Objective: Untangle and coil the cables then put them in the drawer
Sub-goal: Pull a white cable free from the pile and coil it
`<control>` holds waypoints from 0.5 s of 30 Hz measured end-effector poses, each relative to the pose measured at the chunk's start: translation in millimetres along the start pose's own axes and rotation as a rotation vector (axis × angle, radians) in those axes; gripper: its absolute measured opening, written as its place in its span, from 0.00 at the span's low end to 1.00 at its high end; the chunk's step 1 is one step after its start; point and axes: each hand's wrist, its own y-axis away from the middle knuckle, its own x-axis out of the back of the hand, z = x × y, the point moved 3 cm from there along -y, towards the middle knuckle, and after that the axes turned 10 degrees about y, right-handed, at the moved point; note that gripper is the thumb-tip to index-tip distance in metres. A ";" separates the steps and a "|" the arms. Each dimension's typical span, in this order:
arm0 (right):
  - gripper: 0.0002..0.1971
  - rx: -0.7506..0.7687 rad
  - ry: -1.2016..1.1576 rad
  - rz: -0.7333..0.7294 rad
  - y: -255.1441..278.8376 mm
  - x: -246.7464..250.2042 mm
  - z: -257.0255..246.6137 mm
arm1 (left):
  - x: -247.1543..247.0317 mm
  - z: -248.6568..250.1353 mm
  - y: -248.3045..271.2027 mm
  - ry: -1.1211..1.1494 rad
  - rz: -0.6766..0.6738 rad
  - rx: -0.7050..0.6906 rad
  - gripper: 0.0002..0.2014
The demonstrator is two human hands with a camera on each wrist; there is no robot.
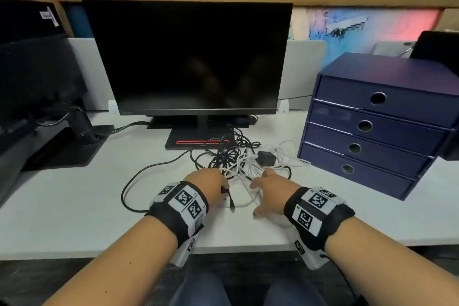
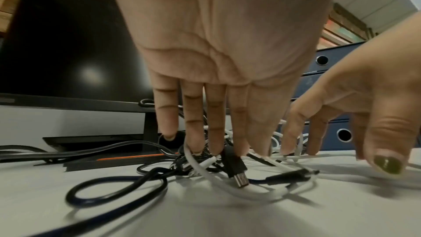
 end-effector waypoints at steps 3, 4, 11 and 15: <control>0.34 0.003 0.077 -0.043 -3.9 -9.4 0.5 | -4.1 2.7 -1.8 -0.074 -0.052 0.001 0.14; 0.33 -0.001 0.082 -0.042 -4.6 -13.1 0.7 | -6.8 3.4 -1.6 -0.108 -0.051 -0.002 0.15; 0.21 -0.027 0.013 0.045 1.1 -20.6 -0.1 | -12.4 11.1 13.3 -0.242 -0.121 -0.093 0.09; 0.11 -0.050 -0.029 0.119 7.4 -25.9 -1.7 | -11.8 16.4 21.6 -0.223 -0.104 -0.117 0.09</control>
